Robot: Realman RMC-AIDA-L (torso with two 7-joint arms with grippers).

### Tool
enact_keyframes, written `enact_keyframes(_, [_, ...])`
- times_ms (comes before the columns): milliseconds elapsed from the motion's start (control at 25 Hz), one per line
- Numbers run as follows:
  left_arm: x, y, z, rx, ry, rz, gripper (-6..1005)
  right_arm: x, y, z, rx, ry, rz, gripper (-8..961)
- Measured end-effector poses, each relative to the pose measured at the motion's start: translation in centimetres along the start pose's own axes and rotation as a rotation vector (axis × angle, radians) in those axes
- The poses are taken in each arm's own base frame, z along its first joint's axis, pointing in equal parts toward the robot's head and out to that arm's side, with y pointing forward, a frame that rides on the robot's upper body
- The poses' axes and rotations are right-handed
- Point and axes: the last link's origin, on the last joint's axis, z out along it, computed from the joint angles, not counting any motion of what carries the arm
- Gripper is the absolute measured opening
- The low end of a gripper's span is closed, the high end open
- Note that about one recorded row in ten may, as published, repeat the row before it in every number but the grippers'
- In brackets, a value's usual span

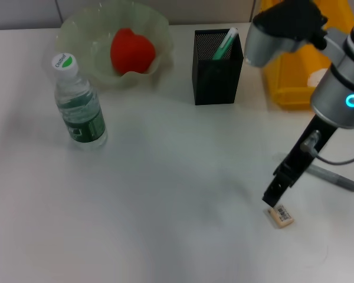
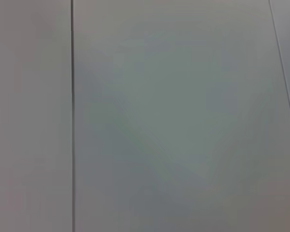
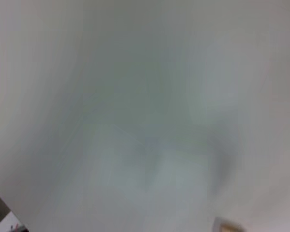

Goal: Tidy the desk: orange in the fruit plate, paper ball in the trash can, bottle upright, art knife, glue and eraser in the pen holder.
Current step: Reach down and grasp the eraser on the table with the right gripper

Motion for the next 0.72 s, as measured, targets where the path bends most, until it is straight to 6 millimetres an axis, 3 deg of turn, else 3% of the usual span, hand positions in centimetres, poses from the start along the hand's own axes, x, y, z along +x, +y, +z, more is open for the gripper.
enact_keyframes(160, [-0.1,0.1,0.1,0.000,0.000,0.006,786,0.4,-0.2,1.7,0.011,0.076,0.027,626])
enact_keyframes(720, [-0.2,0.0,-0.2,0.006,-0.004,0.005,786,0.2,-1.2,4.2,0.033,0.122,0.068,622])
